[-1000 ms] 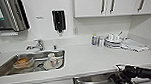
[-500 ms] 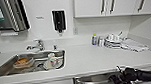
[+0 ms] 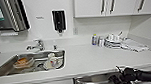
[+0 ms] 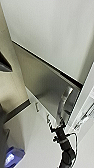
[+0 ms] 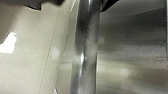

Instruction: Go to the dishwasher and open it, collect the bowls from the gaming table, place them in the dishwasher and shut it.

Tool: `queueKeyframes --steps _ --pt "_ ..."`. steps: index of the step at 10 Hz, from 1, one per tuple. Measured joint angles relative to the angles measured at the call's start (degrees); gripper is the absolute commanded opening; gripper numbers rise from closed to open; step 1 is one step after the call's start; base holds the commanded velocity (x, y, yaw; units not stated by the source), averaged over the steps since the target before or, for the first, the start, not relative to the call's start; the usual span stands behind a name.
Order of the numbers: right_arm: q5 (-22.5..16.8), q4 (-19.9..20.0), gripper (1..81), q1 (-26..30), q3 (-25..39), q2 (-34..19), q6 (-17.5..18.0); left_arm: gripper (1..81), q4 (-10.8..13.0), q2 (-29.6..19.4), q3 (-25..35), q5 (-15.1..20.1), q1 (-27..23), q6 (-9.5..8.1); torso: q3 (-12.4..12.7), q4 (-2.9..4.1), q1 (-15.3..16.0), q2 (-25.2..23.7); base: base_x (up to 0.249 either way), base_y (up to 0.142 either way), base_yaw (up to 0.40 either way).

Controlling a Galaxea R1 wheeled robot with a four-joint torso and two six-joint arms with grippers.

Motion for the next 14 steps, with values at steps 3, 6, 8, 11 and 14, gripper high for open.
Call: queueKeyframes --steps 3,6,8,11,14 --pt "-3.9 -0.8 81.1 0.0 0.0 0.7 0.0 81.1 0.0 0.0 0.0 0.0 0.0 0.00 0.0 0.00 0.0 0.0 0.000 0.000 0.000" --pt "-4.2 -1.3 81.1 -2.0 0.0 -0.5 0.0 81.1 0.3 0.1 -0.3 0.2 0.0 0.37 0.0 0.00 0.0 0.0 0.000 0.000 0.000" --pt "-5.1 -1.0 81.1 -4.0 0.5 -2.2 0.0 81.1 0.4 0.1 -0.3 0.1 0.0 0.34 0.0 0.00 0.0 0.0 0.000 0.000 0.000" --pt "-7.8 -0.4 81.1 -5.4 1.8 -3.3 0.1 81.1 0.4 0.1 -0.3 0.1 0.0 0.28 0.0 0.00 0.0 0.0 -0.021 0.000 0.000" --pt "-6.1 -2.0 81.1 -5.4 1.2 -3.2 0.5 81.1 0.3 0.1 -0.4 0.3 0.1 0.12 0.0 0.00 0.0 0.0 -0.076 0.000 0.000"
